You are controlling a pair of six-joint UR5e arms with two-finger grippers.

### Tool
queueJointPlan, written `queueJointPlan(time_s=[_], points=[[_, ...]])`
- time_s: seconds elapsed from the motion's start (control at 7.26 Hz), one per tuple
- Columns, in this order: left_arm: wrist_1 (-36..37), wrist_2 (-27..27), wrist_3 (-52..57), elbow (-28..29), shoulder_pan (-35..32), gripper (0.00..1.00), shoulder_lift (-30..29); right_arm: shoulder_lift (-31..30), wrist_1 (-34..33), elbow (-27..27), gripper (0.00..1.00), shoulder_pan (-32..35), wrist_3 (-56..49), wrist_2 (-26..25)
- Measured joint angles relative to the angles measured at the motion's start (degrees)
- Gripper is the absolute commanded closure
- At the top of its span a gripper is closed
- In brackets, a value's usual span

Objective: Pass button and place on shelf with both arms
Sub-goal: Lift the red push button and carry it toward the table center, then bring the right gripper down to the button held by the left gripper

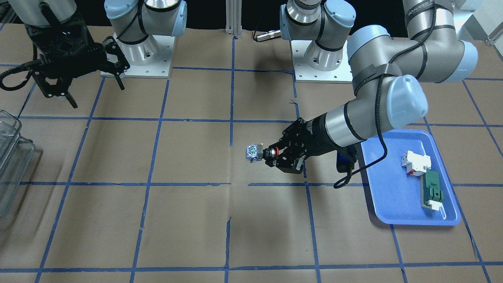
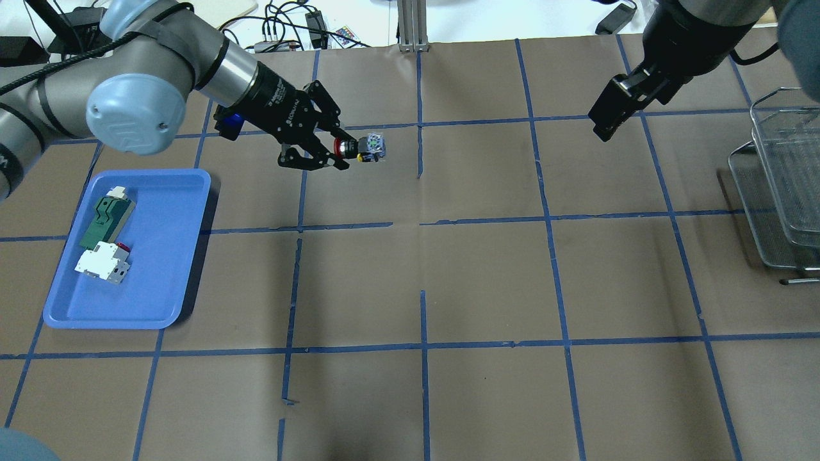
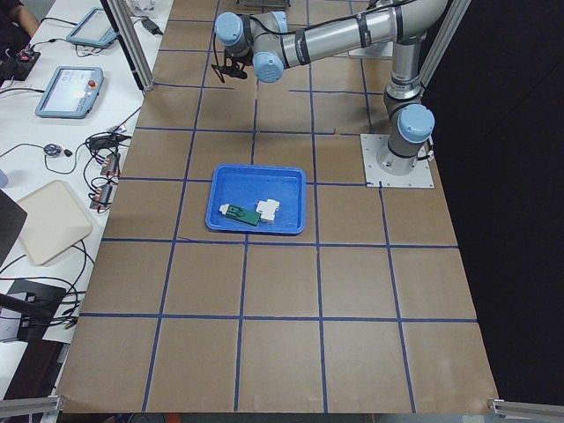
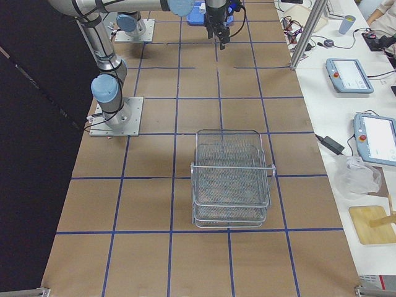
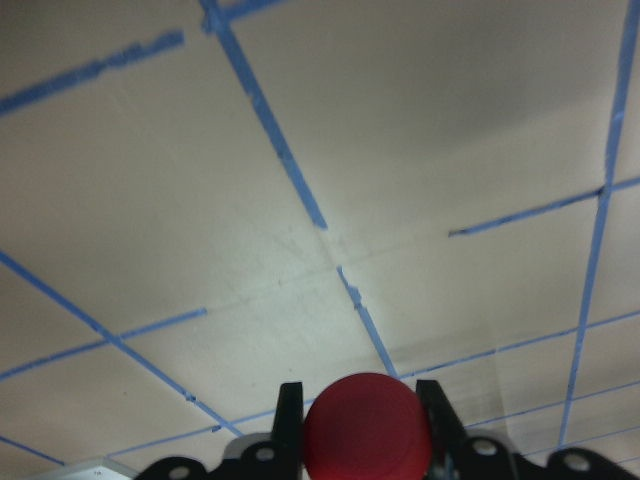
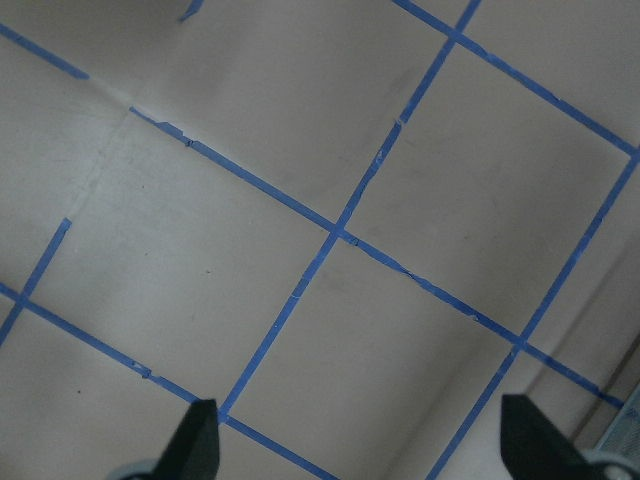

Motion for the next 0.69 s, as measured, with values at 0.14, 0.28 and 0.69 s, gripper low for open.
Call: queueJointPlan(time_s=[0.14, 0.28, 0.69], points=[[1.4, -0.1, -3.58, 0.03, -1.61, 1.0, 0.22, -0.01, 0.24, 0.05, 0.0, -0.07, -5.39, 0.27], [2.49, -0.17, -6.46, 0.06, -2.8, 1.0, 0.38, 0.07, 1.1, 0.31, 0.0, -0.1, -11.05, 0.37], [6.9, -0.5, -12.93, 0.05, -5.96, 1.0, 0.09, 0.04, 2.74, 2.98, 0.0, 0.47, -31.04, 0.7]])
